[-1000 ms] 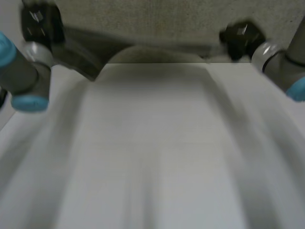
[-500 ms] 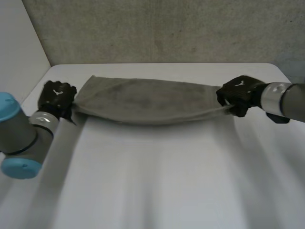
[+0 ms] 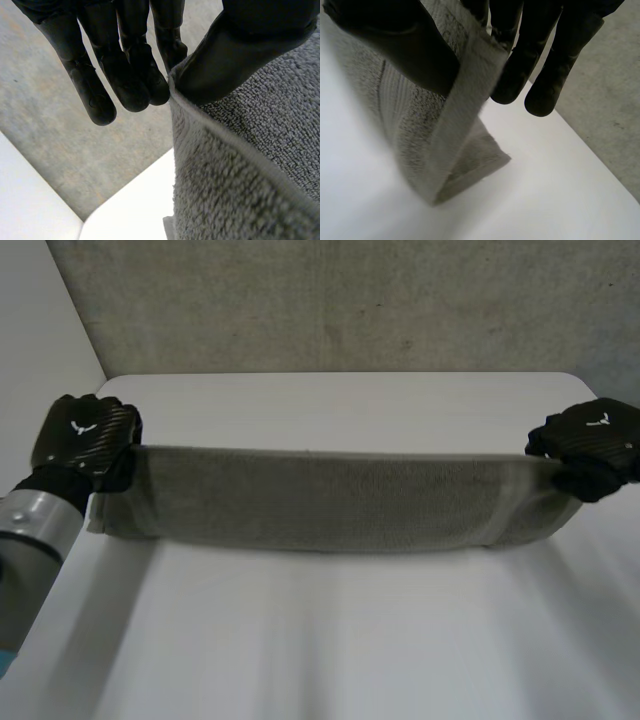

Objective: Fold the towel.

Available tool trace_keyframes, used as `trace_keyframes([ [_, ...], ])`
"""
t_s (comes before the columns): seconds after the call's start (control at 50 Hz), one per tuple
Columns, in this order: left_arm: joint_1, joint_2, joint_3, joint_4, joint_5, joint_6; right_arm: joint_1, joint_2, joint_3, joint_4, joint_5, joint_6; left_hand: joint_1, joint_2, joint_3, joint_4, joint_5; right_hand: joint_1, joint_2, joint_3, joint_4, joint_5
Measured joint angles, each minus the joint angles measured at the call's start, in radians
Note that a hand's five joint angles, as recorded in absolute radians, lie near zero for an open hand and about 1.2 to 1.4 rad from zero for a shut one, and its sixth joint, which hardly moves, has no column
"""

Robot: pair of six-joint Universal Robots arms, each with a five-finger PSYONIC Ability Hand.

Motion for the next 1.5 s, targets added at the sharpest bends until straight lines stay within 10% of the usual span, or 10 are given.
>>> trace_keyframes([
  [0.66,-0.059,-0.682,0.686,-0.126,-0.122,0.009,0.210,0.760,-0.726,-0.130,0.218,0.196,0.000,0.000,0.001,-0.002,0.004,0.000,0.015,0.000,0.000,0.014],
  [0.82,-0.065,-0.727,0.749,-0.126,-0.146,0.006,0.228,0.815,-0.817,-0.136,0.268,0.214,-0.439,-0.473,-0.454,-0.477,-0.463,0.000,0.015,0.000,0.000,0.014],
  [0.88,-0.067,-0.738,0.757,-0.125,-0.151,0.005,0.233,0.821,-0.831,-0.142,0.293,0.214,-0.609,-0.625,-0.613,-0.635,-0.634,-0.001,0.012,-0.003,-0.004,0.006],
  [1.04,-0.078,-0.704,0.744,-0.131,-0.174,0.001,0.252,0.784,-0.804,-0.149,0.366,0.246,-1.047,-1.087,-1.080,-1.094,-1.111,-1.054,-1.063,-1.069,-1.065,-1.103],
  [1.5,-0.071,-0.259,0.311,-0.122,-0.289,-0.118,0.252,0.251,-0.055,-0.345,0.374,0.310,-1.047,-1.088,-1.081,-1.096,-1.111,-1.093,-1.079,-1.100,-1.087,-1.110],
])
